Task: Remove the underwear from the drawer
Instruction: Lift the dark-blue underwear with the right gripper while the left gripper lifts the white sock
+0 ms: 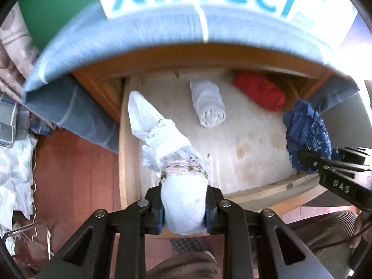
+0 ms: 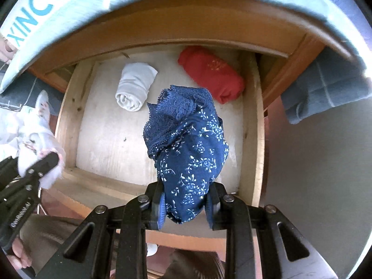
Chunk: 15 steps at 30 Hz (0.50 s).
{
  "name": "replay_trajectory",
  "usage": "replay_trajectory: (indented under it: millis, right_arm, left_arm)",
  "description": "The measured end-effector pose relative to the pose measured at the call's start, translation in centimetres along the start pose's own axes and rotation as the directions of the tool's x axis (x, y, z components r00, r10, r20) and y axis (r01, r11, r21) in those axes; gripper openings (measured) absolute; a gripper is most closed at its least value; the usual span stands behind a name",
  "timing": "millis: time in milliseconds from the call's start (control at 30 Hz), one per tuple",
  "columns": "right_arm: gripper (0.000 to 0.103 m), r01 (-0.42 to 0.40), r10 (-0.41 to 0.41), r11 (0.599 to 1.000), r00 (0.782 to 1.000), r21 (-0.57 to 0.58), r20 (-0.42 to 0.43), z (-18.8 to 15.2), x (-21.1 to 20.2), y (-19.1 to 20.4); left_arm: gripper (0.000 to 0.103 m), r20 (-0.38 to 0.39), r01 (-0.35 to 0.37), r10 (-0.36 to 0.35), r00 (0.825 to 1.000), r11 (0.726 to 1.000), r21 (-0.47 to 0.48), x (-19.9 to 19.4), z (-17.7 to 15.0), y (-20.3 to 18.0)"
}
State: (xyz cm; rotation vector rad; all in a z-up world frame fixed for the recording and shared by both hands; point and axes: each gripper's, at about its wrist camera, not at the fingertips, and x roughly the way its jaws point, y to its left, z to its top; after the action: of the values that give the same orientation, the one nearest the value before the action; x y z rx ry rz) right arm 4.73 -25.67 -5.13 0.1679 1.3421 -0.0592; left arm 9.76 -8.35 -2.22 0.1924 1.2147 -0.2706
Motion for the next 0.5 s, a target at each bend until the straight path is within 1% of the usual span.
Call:
replay_trajectory:
  millis: [133, 300, 333, 400, 500]
  right_arm:
    - [0.024, -0.002, 0.002, 1.0, 1.0, 0.0, 0.006, -0.8, -0.9, -0.4]
    - [0.024, -0.012, 0.012, 1.0, 0.999, 0.014, 0.031, -1.4, -1.5, -0.8]
    - [0.024, -0.021, 0.021, 1.0, 0.999, 0.016, 0.04, -1.4, -1.6, -1.0]
    - [0.024, -0.014, 0.013, 1.0, 0.998, 0.015, 0.056, -1.4, -1.5, -0.9]
    - [0.024, -0.01, 0.01, 1.0, 0.998, 0.008, 0.06, -1.3, -1.7, -1.2]
  left_arm:
    - [0.024, 0.069, -0.007, 0.006, 0.998, 1.0, 0.015, -2.2, 0.0, 0.1]
    - [0.024, 0.14, -0.003, 0.001, 0.99, 1.0, 0.01, -4.5, -0.2, 0.6]
    - [0.024, 0.154, -0.001, 0.0, 0.988, 1.0, 0.009, -5.0, -0.1, 0.7]
    - [0.024, 0.18, -0.002, 0.0, 0.984, 1.0, 0.01, -6.4, 0.2, 1.2]
    - [0.024, 0.228, -0.006, 0.005, 0.974, 1.0, 0.003, -8.9, 1.0, 2.0]
